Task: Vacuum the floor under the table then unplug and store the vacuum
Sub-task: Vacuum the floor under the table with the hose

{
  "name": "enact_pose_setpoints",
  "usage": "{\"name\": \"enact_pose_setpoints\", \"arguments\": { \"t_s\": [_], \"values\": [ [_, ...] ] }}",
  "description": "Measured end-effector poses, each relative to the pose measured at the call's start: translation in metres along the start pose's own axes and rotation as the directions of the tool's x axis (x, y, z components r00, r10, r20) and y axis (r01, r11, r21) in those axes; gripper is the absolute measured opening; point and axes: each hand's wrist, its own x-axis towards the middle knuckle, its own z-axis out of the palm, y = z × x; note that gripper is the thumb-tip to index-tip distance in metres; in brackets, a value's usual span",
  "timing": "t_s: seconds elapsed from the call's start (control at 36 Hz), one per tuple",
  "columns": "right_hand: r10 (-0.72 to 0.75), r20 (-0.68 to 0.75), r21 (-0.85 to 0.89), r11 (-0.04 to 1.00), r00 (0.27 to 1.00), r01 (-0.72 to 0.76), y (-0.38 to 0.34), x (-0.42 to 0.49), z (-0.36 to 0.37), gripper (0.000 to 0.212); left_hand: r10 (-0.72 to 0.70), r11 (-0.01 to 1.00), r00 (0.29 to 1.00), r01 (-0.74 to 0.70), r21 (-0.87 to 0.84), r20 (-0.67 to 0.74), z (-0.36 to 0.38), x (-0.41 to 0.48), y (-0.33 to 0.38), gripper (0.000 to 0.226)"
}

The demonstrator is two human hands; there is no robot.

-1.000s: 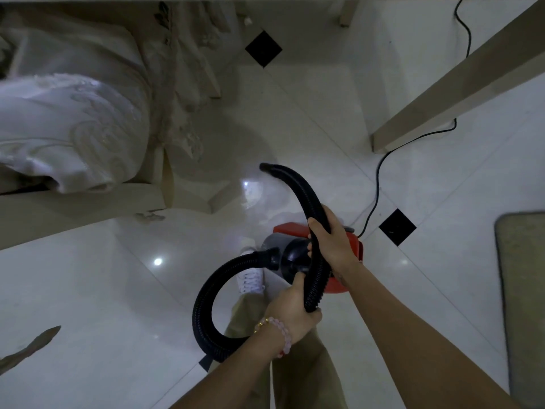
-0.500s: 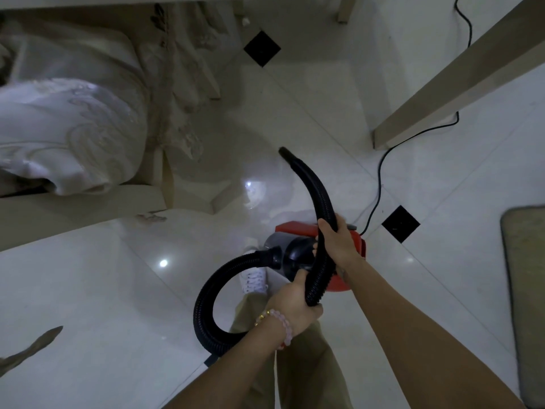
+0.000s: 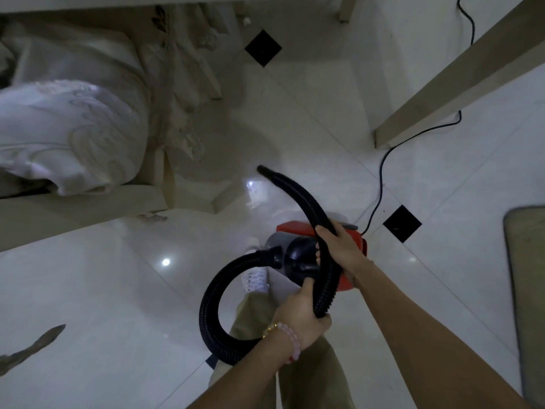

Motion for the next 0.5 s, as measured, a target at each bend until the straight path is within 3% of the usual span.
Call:
{"name": "enact_pose_setpoints", "arguments": {
  "t_s": [0.19,0.25,0.36,0.5],
  "values": [
    [-0.058,-0.062,0.018,0.998,0.996,0.060,-0.006,0.016,0.015,0.033,-0.053,0.997,0.997,0.049,-0.067,-0.061,-0.010,0.015,-0.006,0.053],
    [-0.093,-0.038,0.001,0.996,0.995,0.093,-0.012,0.025,0.021,0.032,-0.064,0.994,0.994,0.055,-0.099,-0.087,-0.015,0.024,-0.011,0.055],
    [-0.172,0.014,-0.130,0.976,0.985,0.173,-0.031,0.049,0.043,0.032,-0.079,0.982,0.976,0.041,-0.183,-0.205,-0.028,0.047,-0.018,0.035],
    [-0.158,0.165,-0.196,0.962,0.974,0.189,-0.053,0.078,0.072,0.038,-0.130,0.948,0.943,0.028,-0.316,-0.307,-0.043,0.068,-0.030,0.033]
  ]
}}
